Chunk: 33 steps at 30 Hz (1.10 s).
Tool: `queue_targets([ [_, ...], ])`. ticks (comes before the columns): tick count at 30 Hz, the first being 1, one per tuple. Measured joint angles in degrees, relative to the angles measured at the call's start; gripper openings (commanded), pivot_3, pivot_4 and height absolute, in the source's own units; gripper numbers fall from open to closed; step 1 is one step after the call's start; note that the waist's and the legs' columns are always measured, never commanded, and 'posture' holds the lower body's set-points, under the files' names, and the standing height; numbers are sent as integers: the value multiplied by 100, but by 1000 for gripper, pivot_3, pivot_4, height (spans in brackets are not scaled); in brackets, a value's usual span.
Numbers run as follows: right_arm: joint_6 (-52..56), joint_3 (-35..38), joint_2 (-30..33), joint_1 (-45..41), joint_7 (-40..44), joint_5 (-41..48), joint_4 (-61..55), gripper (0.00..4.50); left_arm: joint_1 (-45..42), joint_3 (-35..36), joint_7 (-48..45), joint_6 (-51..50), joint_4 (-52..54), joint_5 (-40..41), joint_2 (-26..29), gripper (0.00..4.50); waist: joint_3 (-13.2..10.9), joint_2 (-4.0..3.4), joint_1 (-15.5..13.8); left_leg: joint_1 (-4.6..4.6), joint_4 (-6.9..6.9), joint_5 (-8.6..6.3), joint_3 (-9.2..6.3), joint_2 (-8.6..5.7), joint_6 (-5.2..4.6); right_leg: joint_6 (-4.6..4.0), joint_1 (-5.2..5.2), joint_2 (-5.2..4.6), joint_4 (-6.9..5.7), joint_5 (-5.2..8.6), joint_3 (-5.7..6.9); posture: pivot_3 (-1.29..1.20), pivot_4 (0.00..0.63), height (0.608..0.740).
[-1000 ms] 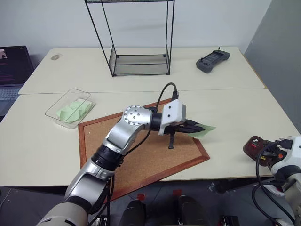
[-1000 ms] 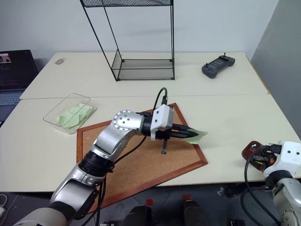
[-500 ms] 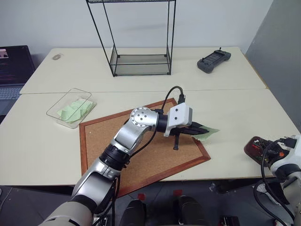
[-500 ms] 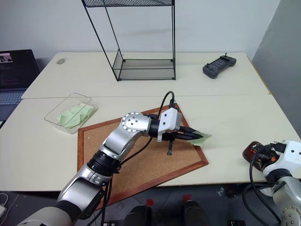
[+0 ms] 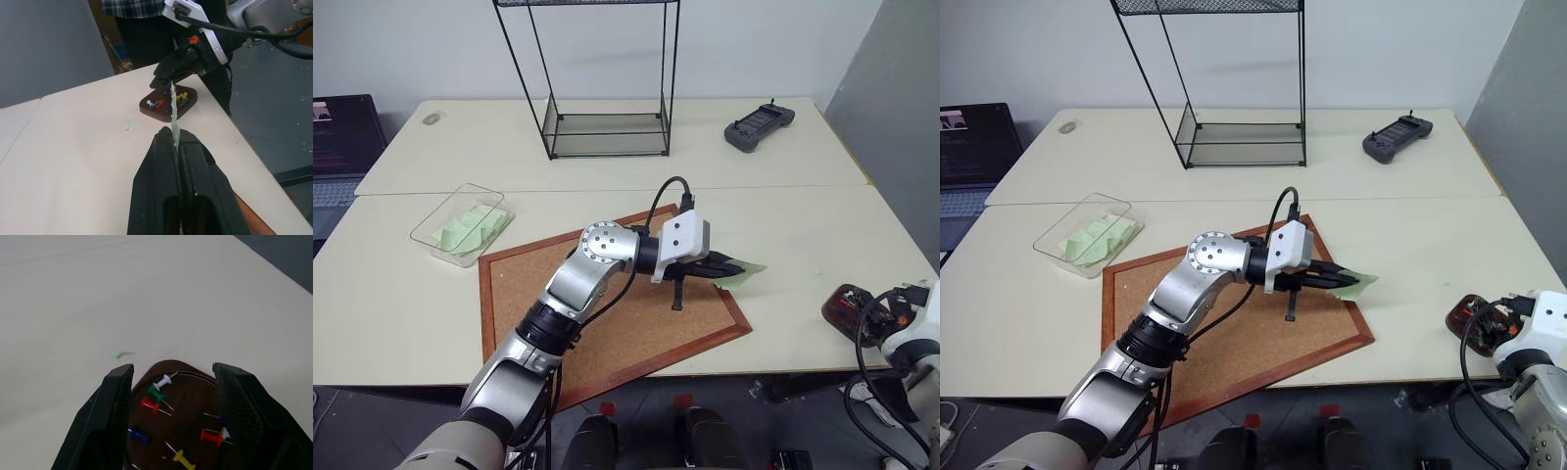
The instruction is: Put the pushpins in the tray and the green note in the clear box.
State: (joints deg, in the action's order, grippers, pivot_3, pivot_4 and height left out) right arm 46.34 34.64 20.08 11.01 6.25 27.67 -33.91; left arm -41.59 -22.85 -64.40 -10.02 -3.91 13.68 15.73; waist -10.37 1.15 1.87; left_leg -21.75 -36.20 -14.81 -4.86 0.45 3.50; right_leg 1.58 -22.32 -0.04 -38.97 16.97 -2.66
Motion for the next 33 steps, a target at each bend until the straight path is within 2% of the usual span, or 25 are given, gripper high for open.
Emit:
queue_targets([
  [17, -221, -56, 20, 67, 231, 111, 0, 2733, 24, 94, 3, -147, 25, 9, 24, 0, 1, -2, -1, 0, -5, 0, 0, -1, 0, -17, 1, 0, -2, -10, 1, 0, 150, 740],
  [26, -498, -708, 1047, 12, 1633, 589, -646, 2733, 26, 754, 373, -886, 248, 208, 386, 0, 1, -2, 16, 1, -13, 0, -5, 3, 0, -16, 2, 6, -5, -10, 7, 0, 150, 740],
  [33, -532, -1704, 1641, -1234, 2242, 961, -914, 2733, 192, 1802, 1114, -2050, 668, 573, 943, 0, -2, 2, 21, -6, -38, 0, -18, 9, 0, -14, 5, 7, -5, -11, 17, 0, 150, 740],
])
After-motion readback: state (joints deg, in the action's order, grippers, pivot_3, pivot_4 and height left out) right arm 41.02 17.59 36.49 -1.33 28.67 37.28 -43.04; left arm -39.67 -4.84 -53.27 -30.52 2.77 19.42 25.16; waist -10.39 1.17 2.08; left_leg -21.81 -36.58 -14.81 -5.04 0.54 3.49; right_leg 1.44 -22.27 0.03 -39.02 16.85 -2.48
